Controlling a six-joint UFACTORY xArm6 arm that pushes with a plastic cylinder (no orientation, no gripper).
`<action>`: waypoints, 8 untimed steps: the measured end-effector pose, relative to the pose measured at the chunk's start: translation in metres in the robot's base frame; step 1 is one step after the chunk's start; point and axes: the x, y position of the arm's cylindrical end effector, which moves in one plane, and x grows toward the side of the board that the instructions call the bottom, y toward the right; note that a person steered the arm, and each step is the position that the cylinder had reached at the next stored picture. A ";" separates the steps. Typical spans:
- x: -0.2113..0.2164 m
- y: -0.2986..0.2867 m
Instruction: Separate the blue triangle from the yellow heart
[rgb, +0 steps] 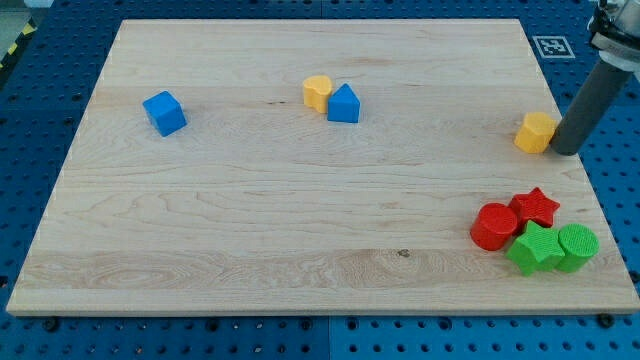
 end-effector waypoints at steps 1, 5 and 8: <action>0.009 -0.019; -0.068 -0.179; -0.093 -0.268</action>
